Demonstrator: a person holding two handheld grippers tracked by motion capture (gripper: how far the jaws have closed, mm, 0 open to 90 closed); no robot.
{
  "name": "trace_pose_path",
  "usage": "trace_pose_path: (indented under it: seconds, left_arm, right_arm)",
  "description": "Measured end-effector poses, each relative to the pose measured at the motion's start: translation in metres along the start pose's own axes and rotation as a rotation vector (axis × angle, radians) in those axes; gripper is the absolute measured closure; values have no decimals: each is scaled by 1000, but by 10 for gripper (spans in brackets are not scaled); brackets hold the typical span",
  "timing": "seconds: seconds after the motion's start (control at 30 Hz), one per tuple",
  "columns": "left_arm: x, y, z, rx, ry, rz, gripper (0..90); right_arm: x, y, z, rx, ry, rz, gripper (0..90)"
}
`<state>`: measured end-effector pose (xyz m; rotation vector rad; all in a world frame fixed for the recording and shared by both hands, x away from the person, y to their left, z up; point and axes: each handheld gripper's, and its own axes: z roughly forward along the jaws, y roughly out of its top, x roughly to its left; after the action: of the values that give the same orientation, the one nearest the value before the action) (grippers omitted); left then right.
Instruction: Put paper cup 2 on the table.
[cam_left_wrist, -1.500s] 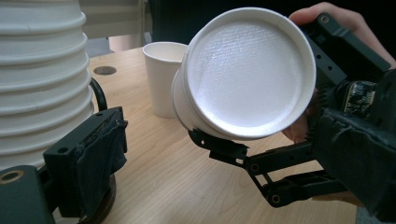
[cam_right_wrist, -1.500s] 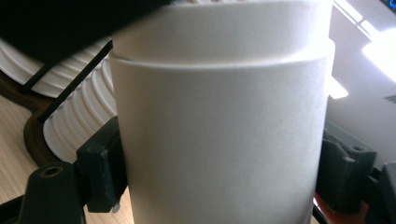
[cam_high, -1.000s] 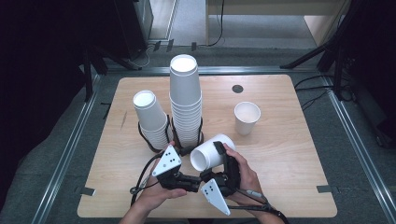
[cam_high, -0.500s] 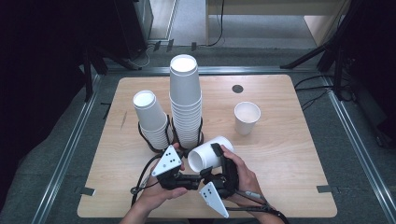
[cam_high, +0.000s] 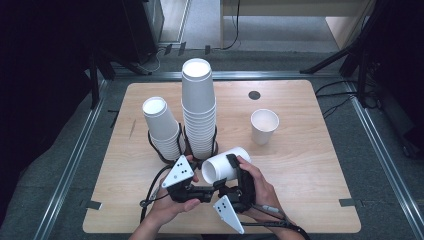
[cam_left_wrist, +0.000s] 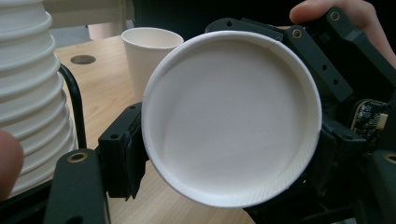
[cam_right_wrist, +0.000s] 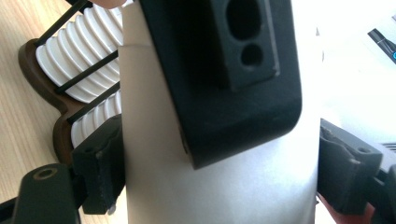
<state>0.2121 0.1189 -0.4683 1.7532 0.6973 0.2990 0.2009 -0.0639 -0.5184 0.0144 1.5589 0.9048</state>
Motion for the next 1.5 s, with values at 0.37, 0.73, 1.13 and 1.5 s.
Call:
trace_pose_path:
  seconds: [0.37,0.73,1.13,1.5]
  left_arm:
    - [3,-1,-2,-19,10,-15,280]
    - [10,-4,-7,-109,23,-37,280]
    - [11,-4,-8,-181,11,-44,277]
    - [13,-5,-8,-207,20,-43,276]
  right_arm:
    - [-1,3,-1,28,38,57,0]
    - [-12,4,-12,36,30,129,0]
    - [-39,-4,-41,79,39,437,0]
    - [-62,-10,-52,134,42,986,0]
